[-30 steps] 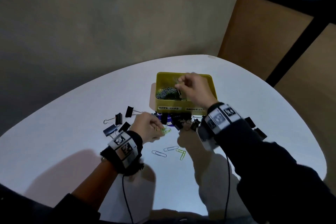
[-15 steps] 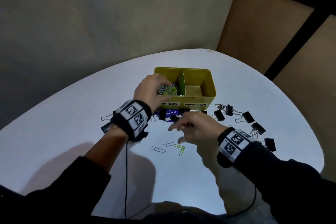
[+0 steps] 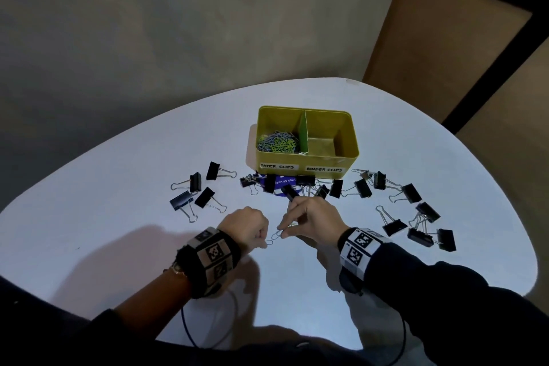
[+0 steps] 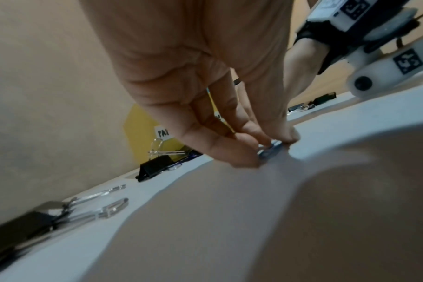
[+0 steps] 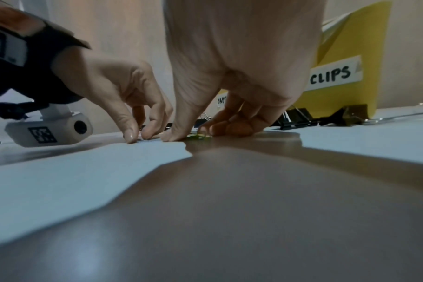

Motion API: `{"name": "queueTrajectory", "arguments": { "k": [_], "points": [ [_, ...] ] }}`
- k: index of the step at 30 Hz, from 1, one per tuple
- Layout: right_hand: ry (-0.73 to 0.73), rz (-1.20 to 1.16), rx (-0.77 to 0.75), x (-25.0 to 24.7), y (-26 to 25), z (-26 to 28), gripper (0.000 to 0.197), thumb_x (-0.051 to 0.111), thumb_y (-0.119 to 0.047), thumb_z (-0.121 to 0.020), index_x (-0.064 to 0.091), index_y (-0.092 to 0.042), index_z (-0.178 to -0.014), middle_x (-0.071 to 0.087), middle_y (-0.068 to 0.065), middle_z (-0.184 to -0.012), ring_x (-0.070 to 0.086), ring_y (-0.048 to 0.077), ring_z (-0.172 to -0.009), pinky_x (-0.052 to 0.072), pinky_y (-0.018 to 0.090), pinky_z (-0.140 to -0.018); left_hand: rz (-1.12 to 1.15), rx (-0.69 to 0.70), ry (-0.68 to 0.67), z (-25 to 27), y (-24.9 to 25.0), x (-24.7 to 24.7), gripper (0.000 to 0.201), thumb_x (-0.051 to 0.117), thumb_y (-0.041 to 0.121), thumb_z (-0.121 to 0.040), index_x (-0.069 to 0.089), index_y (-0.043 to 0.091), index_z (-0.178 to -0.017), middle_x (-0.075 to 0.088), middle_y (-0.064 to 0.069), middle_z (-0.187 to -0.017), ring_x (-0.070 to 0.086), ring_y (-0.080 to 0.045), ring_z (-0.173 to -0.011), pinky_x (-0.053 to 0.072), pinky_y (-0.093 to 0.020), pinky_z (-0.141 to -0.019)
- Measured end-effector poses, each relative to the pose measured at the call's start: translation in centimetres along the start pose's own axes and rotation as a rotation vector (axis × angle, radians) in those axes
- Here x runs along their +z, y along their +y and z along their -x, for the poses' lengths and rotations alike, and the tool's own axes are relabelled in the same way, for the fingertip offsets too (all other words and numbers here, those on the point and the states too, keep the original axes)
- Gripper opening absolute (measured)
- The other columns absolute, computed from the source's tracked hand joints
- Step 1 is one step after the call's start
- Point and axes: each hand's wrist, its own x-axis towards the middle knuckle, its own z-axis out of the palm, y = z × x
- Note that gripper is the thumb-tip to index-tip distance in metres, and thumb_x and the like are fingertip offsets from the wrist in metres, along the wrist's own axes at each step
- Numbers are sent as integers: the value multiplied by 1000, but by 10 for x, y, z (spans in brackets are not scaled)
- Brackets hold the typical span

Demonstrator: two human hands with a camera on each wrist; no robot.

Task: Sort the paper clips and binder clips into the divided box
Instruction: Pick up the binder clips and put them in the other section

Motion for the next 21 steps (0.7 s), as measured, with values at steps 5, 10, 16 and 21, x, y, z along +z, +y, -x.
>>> {"name": "queueTrajectory", "arguments": {
  "k": [5, 10, 16, 21],
  "points": [
    [-30, 105, -57, 7, -3, 5, 5, 71, -32, -81, 68, -28, -82, 55, -12, -80, 57, 11, -78, 45, 28, -67, -345, 3, -47, 4, 23, 12, 29, 44, 9, -94, 54, 3, -120, 54, -14, -123, 51, -30, -116, 48, -38, -85],
    [-34, 310, -159, 16, -6, 13, 8, 60, -25, -91, 60, -18, -93, 56, -1, -98, 60, 23, -78, 42, 31, -61, -443, 25, -49, 4, 30, 14, 30, 34, -2, -95, 53, -3, -119, 54, -18, -123, 52, -34, -114, 48, -39, -84],
    [-39, 443, -222, 17, -11, 17, 7, 53, -16, -91, 55, -12, -97, 55, 6, -100, 56, 25, -76, 35, 32, -51, -178, -81, 184, 11, 25, -16, 19, 39, 6, -92, 53, 4, -104, 62, -15, -107, 60, -35, -98, 45, -40, -75],
    [-62, 467, -254, 18, -11, 20, 4, 51, -9, -88, 53, -9, -91, 56, 9, -90, 51, 25, -62, 29, 32, -48, 60, -16, 669, -12, 21, -81, 10, 43, 8, -96, 52, 4, -97, 64, -12, -79, 62, -30, -67, 52, -38, -62]
  ]
}}
